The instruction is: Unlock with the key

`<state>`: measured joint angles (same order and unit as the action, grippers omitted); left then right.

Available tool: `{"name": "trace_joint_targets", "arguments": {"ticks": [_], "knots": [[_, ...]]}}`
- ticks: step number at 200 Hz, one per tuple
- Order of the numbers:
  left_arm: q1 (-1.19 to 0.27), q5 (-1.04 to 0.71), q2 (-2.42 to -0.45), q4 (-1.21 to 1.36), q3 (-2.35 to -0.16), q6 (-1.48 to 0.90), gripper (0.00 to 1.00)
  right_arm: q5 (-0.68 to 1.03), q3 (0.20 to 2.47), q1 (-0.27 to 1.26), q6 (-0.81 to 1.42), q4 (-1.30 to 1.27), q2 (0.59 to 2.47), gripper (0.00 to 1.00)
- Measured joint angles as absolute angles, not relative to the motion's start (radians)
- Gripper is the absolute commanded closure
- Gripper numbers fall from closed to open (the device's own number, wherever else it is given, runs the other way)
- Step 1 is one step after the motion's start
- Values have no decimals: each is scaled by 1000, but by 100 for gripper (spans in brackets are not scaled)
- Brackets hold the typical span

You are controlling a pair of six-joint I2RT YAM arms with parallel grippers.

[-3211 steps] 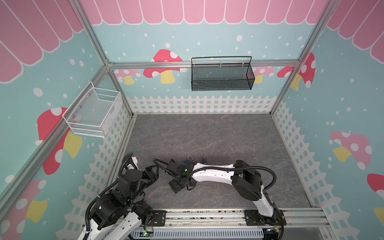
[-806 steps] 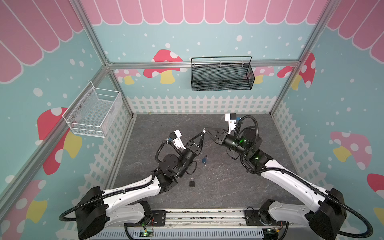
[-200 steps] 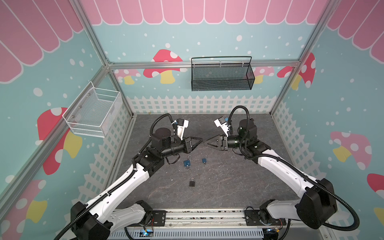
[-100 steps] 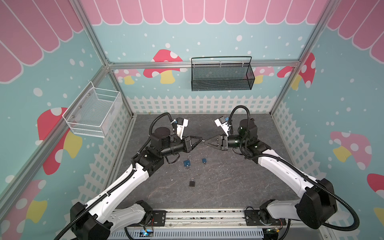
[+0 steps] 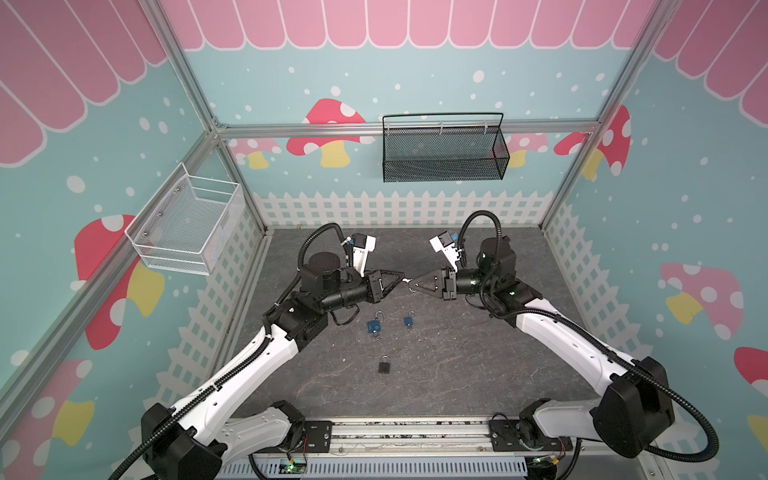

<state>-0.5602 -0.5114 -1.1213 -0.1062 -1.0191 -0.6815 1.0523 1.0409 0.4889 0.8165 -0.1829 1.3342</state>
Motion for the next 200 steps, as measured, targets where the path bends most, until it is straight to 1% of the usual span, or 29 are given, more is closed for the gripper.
{"name": "trace_joint_targets", "arguments": {"ticks": [7, 24, 50, 85, 109, 130, 165, 200], "knots": [[-559, -511, -1122, -110, -1020, -684, 83, 1050, 1040, 489, 817, -182, 1334, 100], [-550, -493, -1122, -134, -1020, -699, 72, 1040, 1035, 488, 815, -176, 1332, 100], [-535, -435, -1107, -178, -994, -729, 60, 979, 1023, 489, 778, -112, 1324, 100], [-570, -302, -1044, -291, -906, -775, 55, 873, 930, 488, 756, -59, 1276, 100], [-665, -183, -1022, -400, -868, -802, 51, 793, 830, 491, 759, -31, 1240, 100], [-750, -97, -1036, -486, -849, -822, 50, 725, 746, 500, 767, -13, 1204, 100], [-875, 18, -1152, -610, -846, -860, 45, 663, 601, 524, 822, -39, 1160, 100], [-949, 55, -1304, -686, -847, -883, 42, 632, 451, 533, 878, -71, 1147, 100]]}}
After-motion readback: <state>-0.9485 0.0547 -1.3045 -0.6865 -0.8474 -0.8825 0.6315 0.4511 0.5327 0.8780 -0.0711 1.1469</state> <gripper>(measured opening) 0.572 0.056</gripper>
